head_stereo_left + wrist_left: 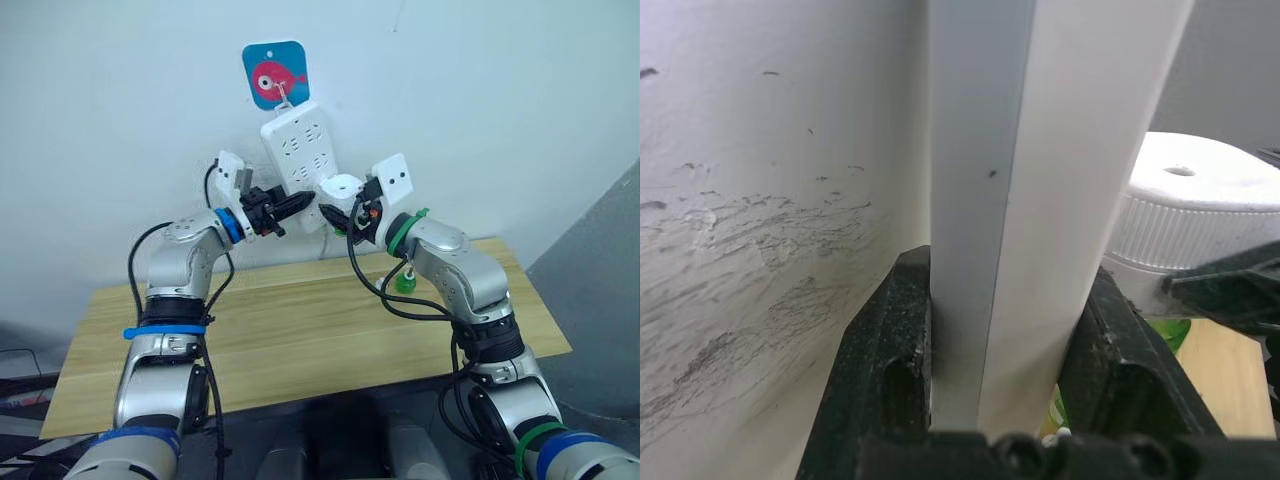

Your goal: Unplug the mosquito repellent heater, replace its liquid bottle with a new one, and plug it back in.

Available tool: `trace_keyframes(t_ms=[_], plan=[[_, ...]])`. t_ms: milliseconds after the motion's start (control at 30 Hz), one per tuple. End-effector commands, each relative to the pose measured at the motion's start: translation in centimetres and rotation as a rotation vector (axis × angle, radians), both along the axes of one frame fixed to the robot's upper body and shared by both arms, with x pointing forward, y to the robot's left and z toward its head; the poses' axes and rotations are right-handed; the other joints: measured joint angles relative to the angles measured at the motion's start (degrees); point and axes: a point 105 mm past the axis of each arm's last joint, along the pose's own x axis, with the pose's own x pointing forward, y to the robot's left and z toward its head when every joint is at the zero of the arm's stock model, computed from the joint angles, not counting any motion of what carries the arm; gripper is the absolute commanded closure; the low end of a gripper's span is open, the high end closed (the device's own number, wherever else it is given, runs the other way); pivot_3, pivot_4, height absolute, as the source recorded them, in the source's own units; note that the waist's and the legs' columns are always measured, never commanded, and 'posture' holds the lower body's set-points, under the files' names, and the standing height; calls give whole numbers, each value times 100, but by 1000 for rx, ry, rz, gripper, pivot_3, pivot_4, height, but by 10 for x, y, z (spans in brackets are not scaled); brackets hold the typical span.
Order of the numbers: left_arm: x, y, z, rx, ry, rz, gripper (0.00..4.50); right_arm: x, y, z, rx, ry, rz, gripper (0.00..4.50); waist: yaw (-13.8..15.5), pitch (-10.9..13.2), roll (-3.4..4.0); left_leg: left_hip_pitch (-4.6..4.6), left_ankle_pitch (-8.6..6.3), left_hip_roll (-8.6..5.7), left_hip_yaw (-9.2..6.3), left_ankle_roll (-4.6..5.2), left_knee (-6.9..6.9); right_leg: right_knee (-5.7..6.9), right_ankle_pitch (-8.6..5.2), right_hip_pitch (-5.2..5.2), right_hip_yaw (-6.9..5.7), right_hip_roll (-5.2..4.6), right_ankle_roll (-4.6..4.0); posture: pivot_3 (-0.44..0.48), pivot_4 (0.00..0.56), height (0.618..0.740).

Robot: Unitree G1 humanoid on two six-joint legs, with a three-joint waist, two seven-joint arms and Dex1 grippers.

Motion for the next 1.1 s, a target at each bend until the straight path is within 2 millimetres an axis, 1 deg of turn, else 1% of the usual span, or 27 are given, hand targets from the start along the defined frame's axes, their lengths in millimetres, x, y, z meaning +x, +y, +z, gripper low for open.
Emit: trace_keyframes(t_ms=[33, 167, 267, 333, 367, 433, 467, 500, 567, 600, 633, 700, 733, 767, 800, 833, 867, 967, 1033, 1100], plan=[[-7, -16, 11, 36, -70, -87, 3128, -21, -12, 6, 5, -17, 45, 20, 24, 0, 0, -3, -2, -2, -6, 2, -3, -3, 0, 0, -1, 0, 0, -171, 180, 740], [-5, -12, 11, 46, -81, -75, 3128, -36, -30, -3, -64, 6, 35, 20, 29, 0, 0, -7, -12, -11, -5, 12, -7, -13, 0, -1, 3, -1, 0, -174, 171, 740], [-1, -6, 9, 52, -92, -38, 3128, -43, -37, -7, -92, 18, 38, 20, 29, 0, -1, -6, -12, -7, -1, 11, -5, -17, 0, -1, 4, -3, 0, -172, 158, 740], [0, 1, 6, 56, -86, -21, 2425, -43, -40, -9, -101, 18, 20, 0, 28, 0, -1, -3, -11, -1, 1, 9, -3, -14, 0, 1, 4, -2, 0, -169, 151, 740], [0, 6, 3, 64, -84, -5, 2232, -42, -41, -9, -98, 17, 12, 0, 28, 0, -1, -2, -10, -1, 3, 8, -3, -11, 0, 0, 4, -2, 0, -165, 147, 740], [0, 21, -3, 108, -91, 50, 1636, -40, -40, -8, -63, 19, 14, 390, 15, -1, -1, 0, -9, -1, 7, 6, 0, -5, 0, 0, 5, -2, 0, -147, 141, 740], [0, 30, -7, 157, -106, 81, 1351, -41, -38, -9, -46, 28, 31, 609, 1, -1, -1, 2, -9, -1, 10, 6, 0, -2, 0, -1, 6, -2, 0, -142, 139, 740], [-3, 36, -10, 193, -118, 95, 1056, -41, -35, -10, -34, 36, 45, 930, -12, -1, -1, 5, -9, 0, 11, 6, -1, 0, 0, -2, 7, -2, 0, -132, 136, 740], [-9, 45, -10, 193, -124, 124, 403, -42, -28, -14, -25, 47, 77, 1691, -32, -2, 0, 8, -9, 1, 16, 6, -4, 1, 0, -5, 9, -2, 0, -112, 136, 740], [-14, 49, -9, 197, -129, 132, 135, -42, -24, -16, -18, 50, 94, 2000, -23, -2, 0, 8, -9, 3, 15, 6, -4, 1, 0, -6, 9, -2, 0, -99, 134, 740], [-19, 52, -9, 206, -133, 135, 0, -42, -21, -16, -12, 53, 106, 2428, -14, -2, -1, 5, -9, 2, 12, 6, -4, 1, 0, -7, 10, -2, 0, -88, 133, 740], [-34, 57, -12, 249, -143, 127, 0, -42, -15, -17, -3, 52, 127, 3129, 2, -2, -1, 5, -9, 1, 11, 5, -3, 1, 0, -6, 14, -2, 0, -68, 133, 740], [-42, 57, -14, 265, -143, 109, 0, -42, -12, -17, 0, 50, 138, 3550, 18, -2, -1, 5, -9, 1, 11, 5, -3, 0, 0, -5, 14, -2, 0, -58, 134, 740], [-55, 55, -13, 267, -139, 77, 0, -43, -8, -18, -2, 48, 157, 3835, 39, -2, -1, 5, -10, 0, 11, 5, -4, 0, 0, -6, 15, -2, 0, -50, 133, 740], [-64, 52, -12, 266, -134, 53, 0, -43, -5, -18, -3, 46, 170, 4294, 55, -2, -1, 5, -10, 0, 11, 5, -3, 0, 0, -5, 16, -2, 0, -45, 133, 740], [-72, 49, -11, 261, -127, 29, 0, -42, -2, -19, -5, 43, 180, 4463, 91, -2, 0, 6, -10, 2, 11, 4, -3, -1, 0, -5, 18, -2, 0, -37, 135, 740], [-81, 44, -8, 260, -123, 6, 0, -41, 1, -19, -2, 41, 182, 4463, 128, -2, 0, 7, -10, 1, 10, 4, -2, 1, 0, -4, 19, -2, 0, -33, 137, 740], [-99, 36, -1, 261, -122, -30, 0, -38, 9, -19, 10, 33, 183, 4463, 244, -2, -1, 7, -7, 3, 6, -1, 1, 2, 0, -1, 18, -1, 0, -22, 143, 740], [-105, 34, 5, 256, -128, -25, 0, -35, 14, -19, 18, 27, 187, 4463, 306, -1, 0, 10, -5, 3, 8, -4, 1, 4, 0, -1, 18, 1, 0, -21, 146, 740], [-106, 36, 12, 245, -135, 1, 0, -33, 18, -17, 30, 18, 182, 4463, 344, -2, 0, 11, -4, 3, 6, -6, 1, 5, 0, 1, 15, 7, 0, -23, 148, 740]])
